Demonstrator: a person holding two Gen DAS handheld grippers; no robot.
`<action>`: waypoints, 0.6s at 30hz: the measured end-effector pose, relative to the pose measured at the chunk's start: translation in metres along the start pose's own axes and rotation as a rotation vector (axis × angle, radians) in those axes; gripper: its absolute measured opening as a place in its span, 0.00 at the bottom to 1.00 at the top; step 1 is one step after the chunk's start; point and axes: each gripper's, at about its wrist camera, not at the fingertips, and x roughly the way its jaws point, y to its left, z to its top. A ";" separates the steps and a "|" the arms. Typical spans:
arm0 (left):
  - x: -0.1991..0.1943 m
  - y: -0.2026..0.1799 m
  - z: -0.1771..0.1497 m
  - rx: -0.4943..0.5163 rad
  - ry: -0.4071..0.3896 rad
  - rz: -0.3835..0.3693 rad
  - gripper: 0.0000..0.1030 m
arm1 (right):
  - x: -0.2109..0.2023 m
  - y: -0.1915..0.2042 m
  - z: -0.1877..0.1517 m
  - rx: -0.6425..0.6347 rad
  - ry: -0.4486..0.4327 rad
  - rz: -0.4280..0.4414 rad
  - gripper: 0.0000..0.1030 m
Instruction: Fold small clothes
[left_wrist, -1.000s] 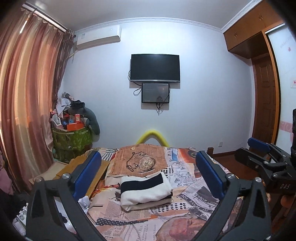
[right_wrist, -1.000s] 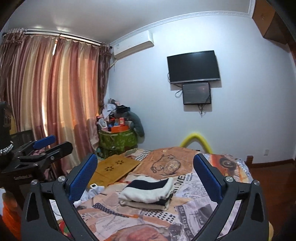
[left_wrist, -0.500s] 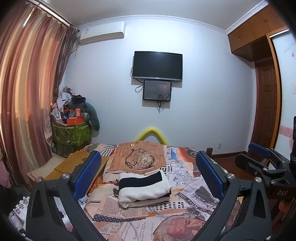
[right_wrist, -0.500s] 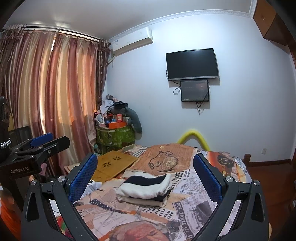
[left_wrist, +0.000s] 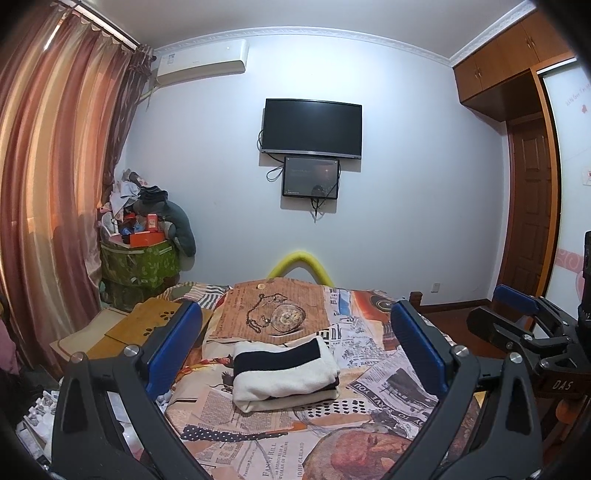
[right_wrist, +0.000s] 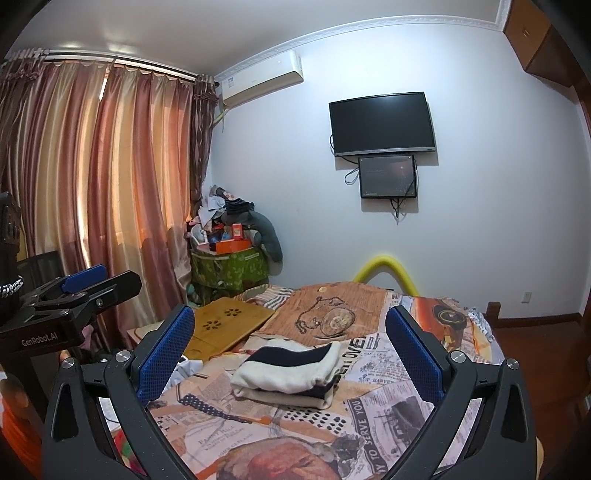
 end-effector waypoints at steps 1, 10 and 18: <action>0.000 0.000 0.000 0.000 0.000 0.000 1.00 | 0.000 0.000 0.000 0.000 0.000 0.000 1.00; 0.000 0.000 0.001 -0.005 0.001 -0.009 1.00 | -0.002 0.000 0.002 0.002 -0.004 0.000 1.00; 0.003 0.000 0.000 -0.010 0.011 -0.029 1.00 | -0.003 0.000 0.003 0.002 -0.007 -0.003 1.00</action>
